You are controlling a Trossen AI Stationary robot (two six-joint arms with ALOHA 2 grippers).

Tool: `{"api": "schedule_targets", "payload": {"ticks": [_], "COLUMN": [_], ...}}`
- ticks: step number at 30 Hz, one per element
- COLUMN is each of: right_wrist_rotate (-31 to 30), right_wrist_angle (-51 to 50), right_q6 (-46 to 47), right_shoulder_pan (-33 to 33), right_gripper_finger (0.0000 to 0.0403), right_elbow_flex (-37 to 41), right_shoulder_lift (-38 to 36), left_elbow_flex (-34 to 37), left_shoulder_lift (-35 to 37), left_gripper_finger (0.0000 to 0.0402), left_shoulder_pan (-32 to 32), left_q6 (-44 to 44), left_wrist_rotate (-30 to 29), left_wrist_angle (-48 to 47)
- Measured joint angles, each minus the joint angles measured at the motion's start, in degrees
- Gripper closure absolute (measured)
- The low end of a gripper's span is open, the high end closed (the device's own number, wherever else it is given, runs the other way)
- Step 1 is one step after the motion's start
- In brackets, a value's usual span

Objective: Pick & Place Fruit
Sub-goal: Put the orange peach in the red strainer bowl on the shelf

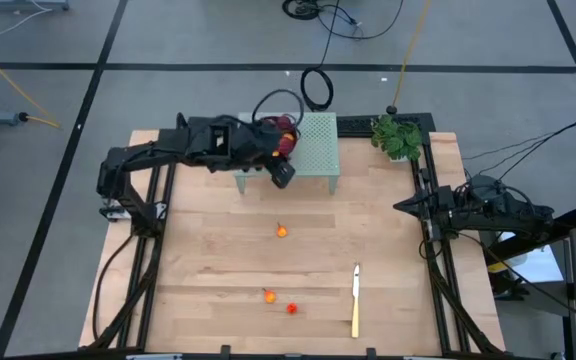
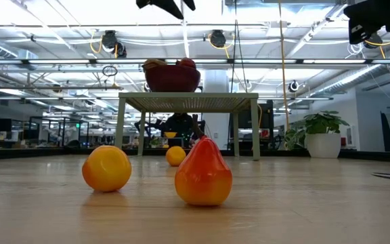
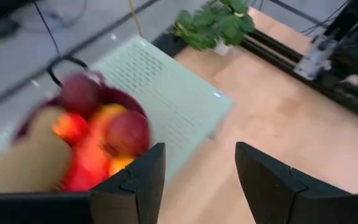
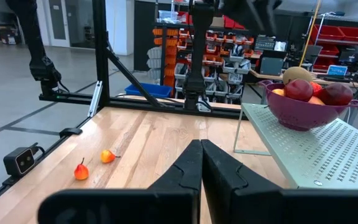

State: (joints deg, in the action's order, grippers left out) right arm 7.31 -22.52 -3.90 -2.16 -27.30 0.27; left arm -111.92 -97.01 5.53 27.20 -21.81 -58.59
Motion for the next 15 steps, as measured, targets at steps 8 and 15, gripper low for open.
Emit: {"api": "schedule_targets", "payload": {"ticks": [8, 15], "right_wrist_rotate": [0.00, 0.00], "right_wrist_angle": [0.00, 0.00], "right_q6": [0.00, 0.00], "right_shoulder_pan": [-0.01, 0.00], "right_gripper_finger": [0.0403, 0.0403], "right_elbow_flex": [0.01, 0.01], "right_shoulder_lift": [0.00, 0.00], "left_elbow_flex": [0.02, 0.04], "left_shoulder_lift": [0.00, -0.22], "left_gripper_finger": [0.0206, 0.0206], "left_shoulder_pan": [-4.84, -9.34], "left_q6": [16.53, 24.63], "left_wrist_rotate": [7.74, 5.71], "left_wrist_angle": [-1.94, -1.85]}}
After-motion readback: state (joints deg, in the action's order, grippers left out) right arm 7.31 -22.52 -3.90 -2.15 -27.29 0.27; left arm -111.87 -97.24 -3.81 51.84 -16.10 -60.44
